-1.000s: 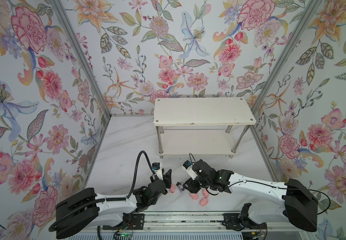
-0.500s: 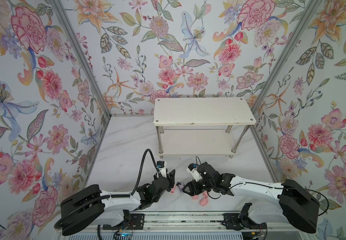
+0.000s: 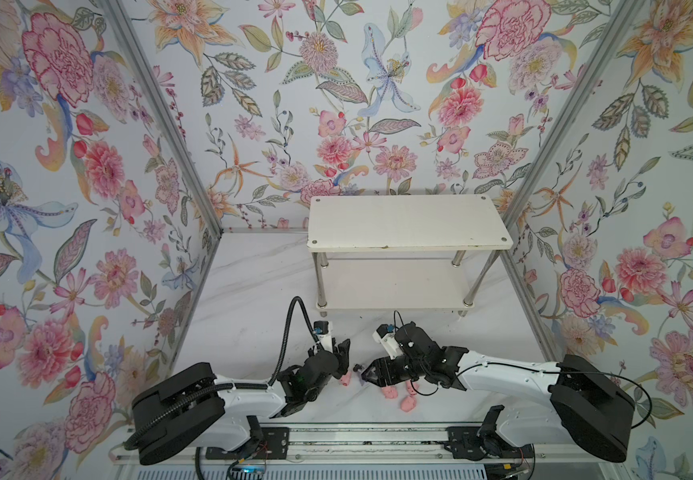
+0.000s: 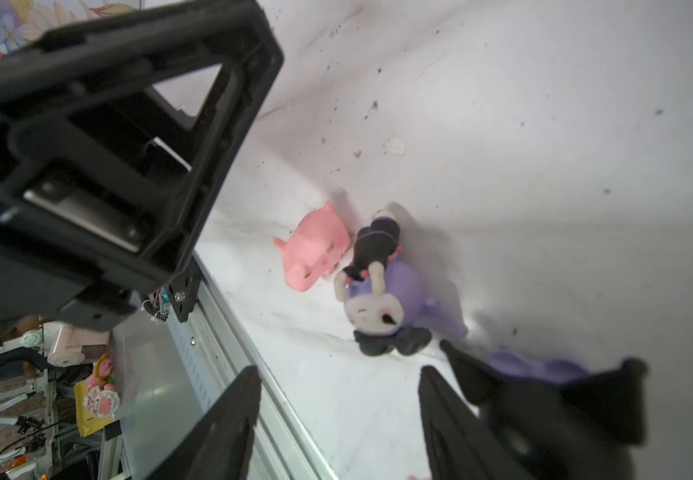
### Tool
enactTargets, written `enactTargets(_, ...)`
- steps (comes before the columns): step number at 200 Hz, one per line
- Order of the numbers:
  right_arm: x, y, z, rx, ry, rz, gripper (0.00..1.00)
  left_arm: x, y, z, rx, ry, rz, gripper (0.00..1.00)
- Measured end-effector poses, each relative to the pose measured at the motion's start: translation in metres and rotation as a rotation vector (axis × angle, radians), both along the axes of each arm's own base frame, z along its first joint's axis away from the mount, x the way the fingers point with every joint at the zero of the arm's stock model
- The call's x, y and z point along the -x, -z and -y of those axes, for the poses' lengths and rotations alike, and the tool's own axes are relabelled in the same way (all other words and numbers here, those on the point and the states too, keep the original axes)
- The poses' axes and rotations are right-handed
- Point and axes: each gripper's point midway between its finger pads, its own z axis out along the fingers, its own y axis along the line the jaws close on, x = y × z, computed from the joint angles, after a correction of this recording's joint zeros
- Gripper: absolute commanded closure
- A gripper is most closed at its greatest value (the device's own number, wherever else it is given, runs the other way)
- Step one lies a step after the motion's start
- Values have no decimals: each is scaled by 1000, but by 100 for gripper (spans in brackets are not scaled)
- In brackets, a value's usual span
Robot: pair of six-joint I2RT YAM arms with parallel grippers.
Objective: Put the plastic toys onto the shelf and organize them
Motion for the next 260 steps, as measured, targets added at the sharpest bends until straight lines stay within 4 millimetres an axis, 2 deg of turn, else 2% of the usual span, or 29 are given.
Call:
enactTargets(34,17,-6,2,-13,-7,-35,35,0,4,5,-4,16,-12,52)
enactTargets(64,25,6,2,7,-3,-93,33,0,15,9,-21,34,-34,53)
enactTargets(99,24,25,-10,16,-15,-143,32,-1,22,17,-20,53,-53,51)
enactTargets(132,12,30,-18,11,-6,-164,30,-3,26,25,-7,69,-62,51)
enactTargets(175,-30,32,-16,10,55,-110,30,-7,30,21,26,50,-69,51)
enactTargets(196,-43,32,-20,13,49,-80,32,-7,31,18,33,41,-72,51)
enactTargets(260,-48,35,-32,1,8,-34,43,-5,35,10,37,30,-71,51)
